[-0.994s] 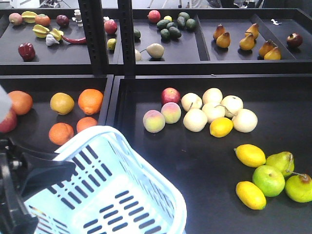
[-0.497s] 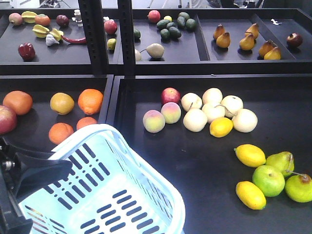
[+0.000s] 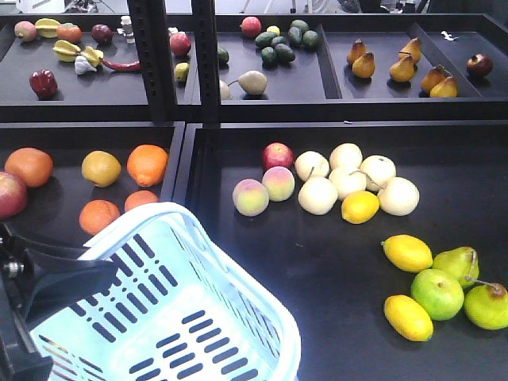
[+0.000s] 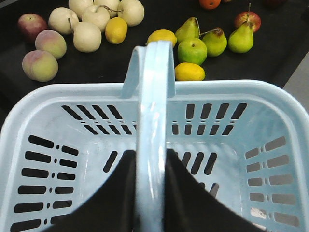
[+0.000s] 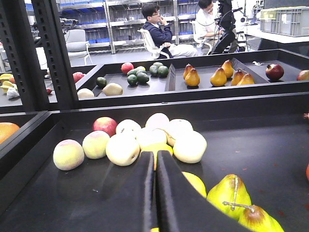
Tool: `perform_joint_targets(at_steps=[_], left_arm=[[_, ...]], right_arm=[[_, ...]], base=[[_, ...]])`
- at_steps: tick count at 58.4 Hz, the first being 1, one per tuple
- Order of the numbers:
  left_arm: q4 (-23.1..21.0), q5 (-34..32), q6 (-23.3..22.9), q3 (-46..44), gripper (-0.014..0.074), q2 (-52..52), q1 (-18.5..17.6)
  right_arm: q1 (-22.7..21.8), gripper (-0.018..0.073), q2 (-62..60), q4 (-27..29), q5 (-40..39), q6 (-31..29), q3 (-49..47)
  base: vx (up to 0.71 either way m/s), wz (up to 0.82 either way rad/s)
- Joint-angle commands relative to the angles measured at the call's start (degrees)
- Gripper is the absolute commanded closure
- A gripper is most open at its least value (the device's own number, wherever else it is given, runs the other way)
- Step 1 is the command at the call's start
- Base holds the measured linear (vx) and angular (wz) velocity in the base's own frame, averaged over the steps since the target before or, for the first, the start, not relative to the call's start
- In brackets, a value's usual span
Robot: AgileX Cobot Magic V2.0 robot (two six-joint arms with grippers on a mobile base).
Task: Pick three apples into basket with both arms
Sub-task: 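Pull the held basket back toward the robot with the left gripper, then turn the base away from the table while holding the basket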
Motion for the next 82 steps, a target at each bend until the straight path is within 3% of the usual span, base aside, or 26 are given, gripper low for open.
perform_joint_targets(at_steps=[1, 82], left_arm=[[-1.67, -4.92, -0.55, -1.73, 0.0602, -0.67, -0.27], [-1.67, -4.92, -0.55, -1.73, 0.0602, -0.67, -0.27]], right_arm=[[-0.23, 0.0565, -0.67, -0.71, -4.12, -0.14, 0.65], [-0.23, 0.0565, -0.67, -0.71, -4.12, -0.14, 0.65]], base=[[0.0, 0.0], [-0.04, 0.15]])
